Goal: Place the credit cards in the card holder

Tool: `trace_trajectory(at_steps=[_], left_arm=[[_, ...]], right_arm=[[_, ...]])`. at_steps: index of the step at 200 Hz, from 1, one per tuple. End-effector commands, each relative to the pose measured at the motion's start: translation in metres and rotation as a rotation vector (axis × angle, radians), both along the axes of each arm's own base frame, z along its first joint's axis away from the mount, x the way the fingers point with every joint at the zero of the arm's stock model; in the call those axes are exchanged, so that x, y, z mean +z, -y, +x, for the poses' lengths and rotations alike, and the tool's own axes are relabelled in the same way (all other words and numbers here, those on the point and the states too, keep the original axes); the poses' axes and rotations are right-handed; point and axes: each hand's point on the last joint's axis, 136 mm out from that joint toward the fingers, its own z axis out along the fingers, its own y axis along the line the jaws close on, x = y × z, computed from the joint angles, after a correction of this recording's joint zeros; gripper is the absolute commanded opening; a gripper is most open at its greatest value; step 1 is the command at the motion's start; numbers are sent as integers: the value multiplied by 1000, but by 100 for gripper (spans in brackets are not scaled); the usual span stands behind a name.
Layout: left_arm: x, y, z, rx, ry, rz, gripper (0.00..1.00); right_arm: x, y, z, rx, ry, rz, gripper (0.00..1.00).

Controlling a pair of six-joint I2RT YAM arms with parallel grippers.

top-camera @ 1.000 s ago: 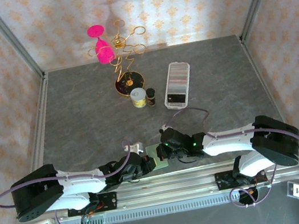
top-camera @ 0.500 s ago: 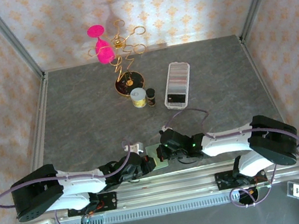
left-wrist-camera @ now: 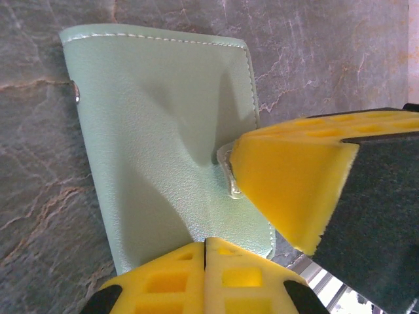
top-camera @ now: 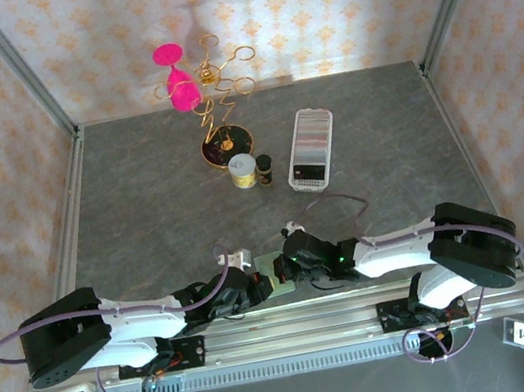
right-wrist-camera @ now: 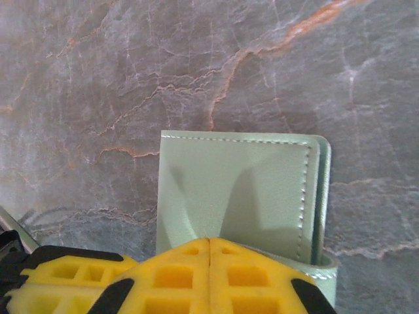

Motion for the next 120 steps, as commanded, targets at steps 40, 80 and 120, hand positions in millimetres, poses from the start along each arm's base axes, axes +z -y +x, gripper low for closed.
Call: trace_trajectory(at_steps=[40,80,120], left_arm=[[-3,-12,0,37,11,12,0],[-2,-13,-1,43,10,-11,0],[-4,-17,0,57,14,1,0]], right_arm=[[-73,96,-26,-102,-88,-399,0],[-75,87,-29,-77,-74,-417,0],[-91,101,-44,-72,-98,-499,0]])
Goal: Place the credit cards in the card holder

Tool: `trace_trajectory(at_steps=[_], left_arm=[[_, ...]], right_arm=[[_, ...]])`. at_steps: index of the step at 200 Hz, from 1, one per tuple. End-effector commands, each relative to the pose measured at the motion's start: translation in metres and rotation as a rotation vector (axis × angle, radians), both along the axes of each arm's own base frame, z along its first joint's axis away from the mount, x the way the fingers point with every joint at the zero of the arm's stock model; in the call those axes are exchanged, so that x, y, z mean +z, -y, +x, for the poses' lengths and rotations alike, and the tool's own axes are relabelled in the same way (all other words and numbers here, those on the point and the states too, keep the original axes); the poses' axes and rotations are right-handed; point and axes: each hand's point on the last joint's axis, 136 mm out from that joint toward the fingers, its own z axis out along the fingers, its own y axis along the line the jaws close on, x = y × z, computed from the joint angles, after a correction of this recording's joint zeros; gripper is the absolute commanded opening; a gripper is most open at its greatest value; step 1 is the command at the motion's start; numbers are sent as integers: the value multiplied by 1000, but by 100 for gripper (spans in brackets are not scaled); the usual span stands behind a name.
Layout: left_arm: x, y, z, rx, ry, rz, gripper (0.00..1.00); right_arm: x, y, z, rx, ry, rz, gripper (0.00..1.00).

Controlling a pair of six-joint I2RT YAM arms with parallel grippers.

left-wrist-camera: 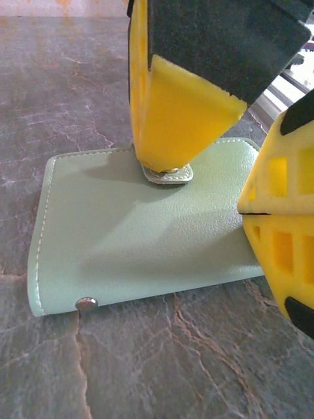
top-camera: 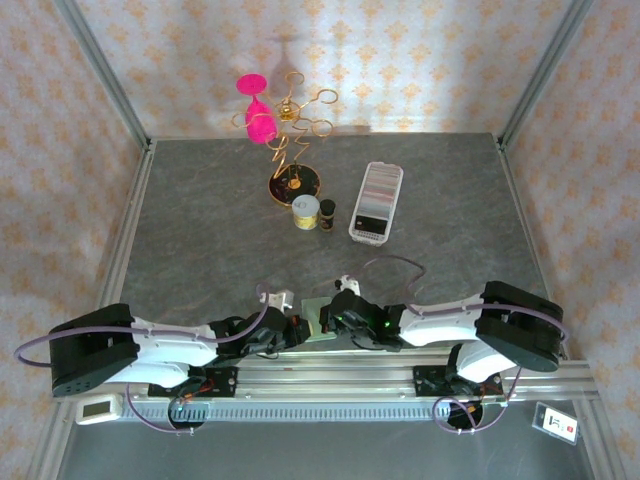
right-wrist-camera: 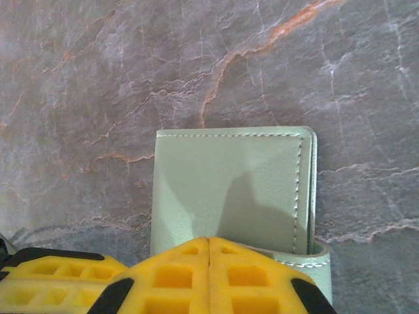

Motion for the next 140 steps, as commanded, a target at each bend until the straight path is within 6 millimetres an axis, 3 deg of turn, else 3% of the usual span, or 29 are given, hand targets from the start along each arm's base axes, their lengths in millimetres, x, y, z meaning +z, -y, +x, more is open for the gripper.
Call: trace_trajectory(at_steps=[1,26,47,99,111,124,140], left_arm=[[-5,-7,2,27,9,18,0],[-6,-10,3,43,7,27,0],[4,-13,8,64,34,35,0],[39,-50,25,211,141,86,0],[51,-56,28,232,172,86,6],[67,-62,31,252,211,93,20],[91,-72,37,287,271,104,27]], right_arm=[[-83,101,-40,-27,-154,-458,0],[-89,111,-49,-46,-164,-503,0],[-83,95,-47,-53,-158,-415,0],[-12,22,-8,-117,-9,-109,0],[3,8,-1,-122,22,-62,4],[19,-3,8,-129,67,-32,16],[38,-10,20,-155,128,-28,17]])
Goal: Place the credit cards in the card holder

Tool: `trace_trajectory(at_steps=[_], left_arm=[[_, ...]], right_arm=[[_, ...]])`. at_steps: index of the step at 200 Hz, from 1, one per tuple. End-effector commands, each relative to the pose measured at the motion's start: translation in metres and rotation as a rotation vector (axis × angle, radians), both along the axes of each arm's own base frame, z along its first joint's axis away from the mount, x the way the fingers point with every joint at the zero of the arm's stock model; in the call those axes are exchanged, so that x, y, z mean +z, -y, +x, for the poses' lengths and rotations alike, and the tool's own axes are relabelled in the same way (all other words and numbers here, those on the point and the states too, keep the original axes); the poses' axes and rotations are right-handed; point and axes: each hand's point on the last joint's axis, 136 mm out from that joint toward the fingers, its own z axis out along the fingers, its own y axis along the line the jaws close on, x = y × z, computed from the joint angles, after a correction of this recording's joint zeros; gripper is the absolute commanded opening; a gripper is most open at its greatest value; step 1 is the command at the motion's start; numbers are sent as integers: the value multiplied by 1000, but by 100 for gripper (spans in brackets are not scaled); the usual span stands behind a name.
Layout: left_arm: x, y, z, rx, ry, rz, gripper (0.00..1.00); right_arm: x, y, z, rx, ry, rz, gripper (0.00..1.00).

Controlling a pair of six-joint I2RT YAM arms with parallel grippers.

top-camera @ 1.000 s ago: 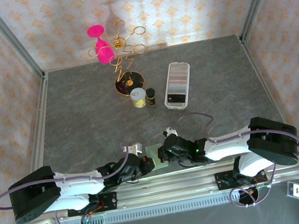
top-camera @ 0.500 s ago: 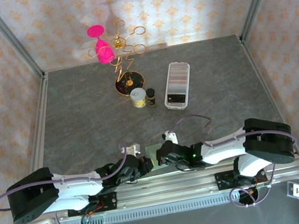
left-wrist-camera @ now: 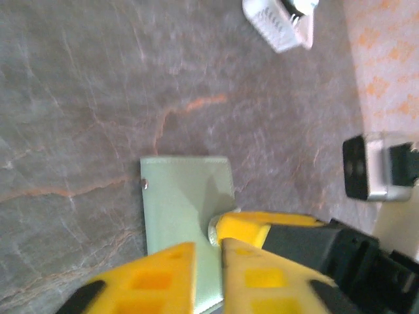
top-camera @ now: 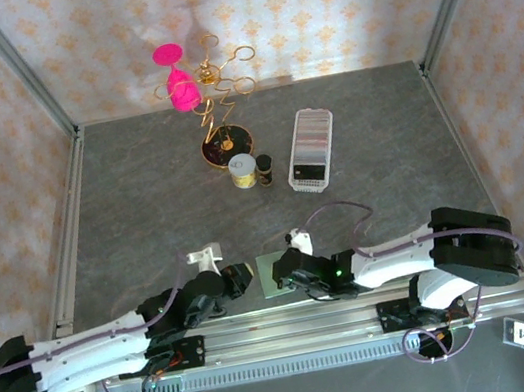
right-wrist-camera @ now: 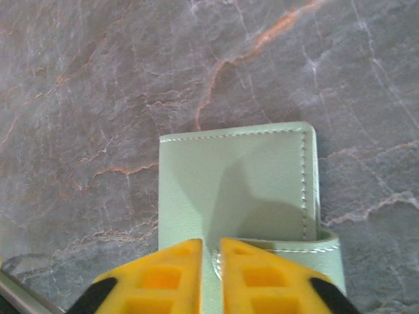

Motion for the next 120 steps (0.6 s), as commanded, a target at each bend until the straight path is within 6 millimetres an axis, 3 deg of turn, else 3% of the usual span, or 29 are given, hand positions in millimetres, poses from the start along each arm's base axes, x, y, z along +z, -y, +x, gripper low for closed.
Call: trace_trajectory(at_steps=[1,39,60,81,87,102,120], left_arm=[[24,-28,12,95,81,104,27],[71,-47,26,185,198,121,49],[94,-52,33,214,239,140,63],[113,-60,42,248,287,169,67],[118,-61,45,255,300,169,74],[129,-63,56,268,332,194,90],[138,-61,70,247,364,249,96]], right_arm=[[21,-2,18,-53,90,-41,17],[71,-12,36,-65,209,2,40],[98,-6,43,-82,274,12,41],[121,14,59,-106,370,6,45],[126,21,66,-109,399,-2,52],[129,47,89,-161,443,-43,54],[157,72,108,-185,542,-52,57]])
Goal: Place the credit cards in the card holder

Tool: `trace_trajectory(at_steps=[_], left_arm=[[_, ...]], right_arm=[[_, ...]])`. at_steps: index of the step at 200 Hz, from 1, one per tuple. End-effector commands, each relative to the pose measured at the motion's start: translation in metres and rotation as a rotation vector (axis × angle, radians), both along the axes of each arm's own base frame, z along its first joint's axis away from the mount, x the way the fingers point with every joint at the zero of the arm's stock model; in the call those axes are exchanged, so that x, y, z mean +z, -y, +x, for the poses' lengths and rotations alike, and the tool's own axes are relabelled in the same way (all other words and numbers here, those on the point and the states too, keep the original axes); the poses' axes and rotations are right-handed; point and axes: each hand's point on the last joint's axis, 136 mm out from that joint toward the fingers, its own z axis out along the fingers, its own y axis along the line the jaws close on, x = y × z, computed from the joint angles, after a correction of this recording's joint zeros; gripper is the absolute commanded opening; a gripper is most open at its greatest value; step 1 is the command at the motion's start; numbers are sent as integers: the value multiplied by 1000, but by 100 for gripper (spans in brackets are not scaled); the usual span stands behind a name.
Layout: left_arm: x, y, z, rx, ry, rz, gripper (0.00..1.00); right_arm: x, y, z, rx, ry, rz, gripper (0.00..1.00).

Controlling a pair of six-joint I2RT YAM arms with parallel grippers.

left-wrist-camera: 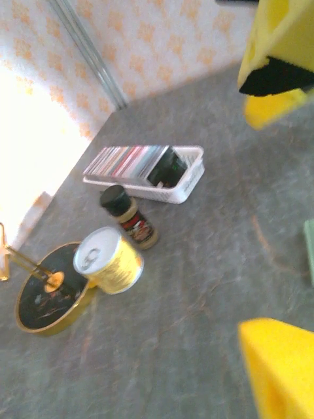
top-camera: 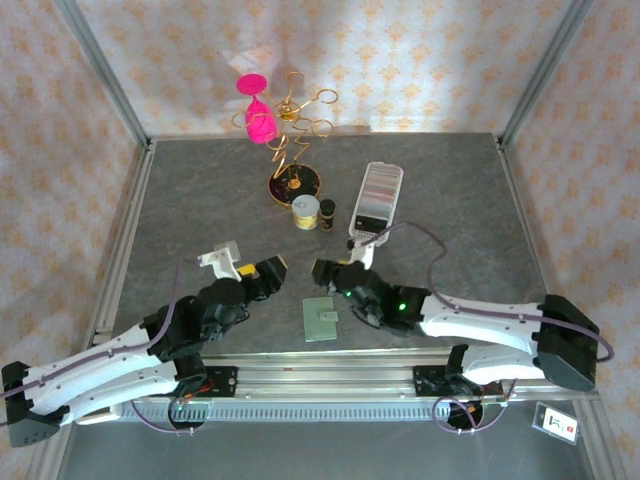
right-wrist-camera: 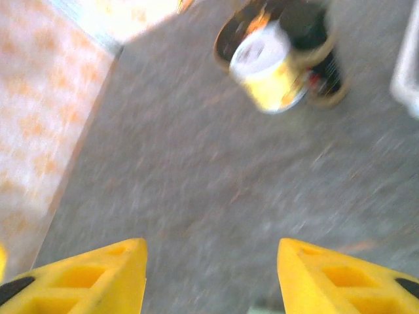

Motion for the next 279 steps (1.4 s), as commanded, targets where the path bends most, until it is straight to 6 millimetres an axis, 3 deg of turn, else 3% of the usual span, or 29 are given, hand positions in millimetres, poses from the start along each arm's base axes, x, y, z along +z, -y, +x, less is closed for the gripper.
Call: trace_trajectory(at_steps=[1,32,51,62,87,108,124,134,147,158,187,202,220,239,258,279], left_arm=[[20,-4,18,-1,66,121,97],[27,-12,47,20,71,193,99],[37,-24,73,48,85,204,99],[41,-33,89,71,88,226,99],[37,-69,121,167,35,288,99],[35,-113,138,281,46,332,99],[31,-157,142,397,80,355,99],[24,-188,138,496,85,351,99],[15,-208,137,531,131,390,99],[-5,-226,127,598,109,428,99],[-40,-253,104,680,52,647,99],[-59,-254,101,655,50,652,99],[-69,-239,111,557,89,606,99],[-82,-239,114,530,94,568,99],[-86,-246,121,543,85,553,99],[-82,-235,138,469,141,545,99]], right_arm=[[20,39,26,-63,145,-112,57],[70,71,42,-98,330,-165,62],[97,78,33,-65,520,-172,64],[102,81,25,-47,619,-171,66],[115,94,18,-58,769,-290,75],[111,128,33,-201,777,-489,82],[112,168,42,-352,775,-490,90],[107,187,47,-387,773,-465,94],[96,209,55,-419,757,-451,95],[84,237,60,-511,707,-434,100],[45,293,67,-691,584,-450,100],[23,295,72,-675,543,-443,100],[0,291,77,-647,513,-464,100],[-17,292,77,-642,498,-489,100],[-26,294,84,-644,485,-524,100],[-27,288,98,-602,496,-518,100]])
